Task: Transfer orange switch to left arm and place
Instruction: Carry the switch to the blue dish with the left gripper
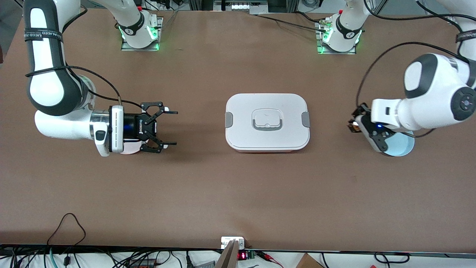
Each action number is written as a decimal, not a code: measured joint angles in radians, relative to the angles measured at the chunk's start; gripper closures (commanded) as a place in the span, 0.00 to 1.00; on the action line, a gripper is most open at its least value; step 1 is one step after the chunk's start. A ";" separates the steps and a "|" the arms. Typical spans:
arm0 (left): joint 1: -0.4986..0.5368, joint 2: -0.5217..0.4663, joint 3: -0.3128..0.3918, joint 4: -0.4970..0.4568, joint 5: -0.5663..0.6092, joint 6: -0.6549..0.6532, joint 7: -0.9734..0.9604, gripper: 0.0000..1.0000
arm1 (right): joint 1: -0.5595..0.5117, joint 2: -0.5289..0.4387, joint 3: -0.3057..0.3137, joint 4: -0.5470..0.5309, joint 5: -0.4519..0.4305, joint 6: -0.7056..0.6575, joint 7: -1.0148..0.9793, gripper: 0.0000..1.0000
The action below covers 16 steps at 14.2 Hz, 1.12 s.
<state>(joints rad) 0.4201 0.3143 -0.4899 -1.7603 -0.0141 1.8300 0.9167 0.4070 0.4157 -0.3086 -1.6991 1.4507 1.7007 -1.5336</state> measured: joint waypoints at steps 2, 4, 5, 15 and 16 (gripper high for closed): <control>0.054 0.038 0.001 0.000 0.141 0.002 0.139 0.88 | 0.000 -0.009 -0.002 -0.002 -0.073 -0.005 0.117 0.00; 0.079 0.084 0.001 0.000 0.278 0.005 0.241 0.88 | 0.000 -0.014 -0.002 -0.003 -0.145 -0.006 0.253 0.00; 0.086 0.107 0.001 0.000 0.324 0.009 0.275 0.88 | 0.000 -0.016 -0.004 -0.003 -0.181 -0.006 0.325 0.00; 0.257 0.328 0.003 0.000 0.523 0.189 0.617 0.88 | 0.002 -0.040 -0.007 -0.004 -0.697 -0.053 1.019 0.00; 0.256 0.341 0.002 0.000 0.540 0.190 0.618 0.88 | 0.002 -0.040 -0.007 -0.004 -0.760 -0.061 1.067 0.00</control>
<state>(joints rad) 0.6764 0.6551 -0.4880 -1.7605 0.5263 2.0198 1.5343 0.4088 0.3754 -0.3154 -1.7034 0.6903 1.6402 -0.4663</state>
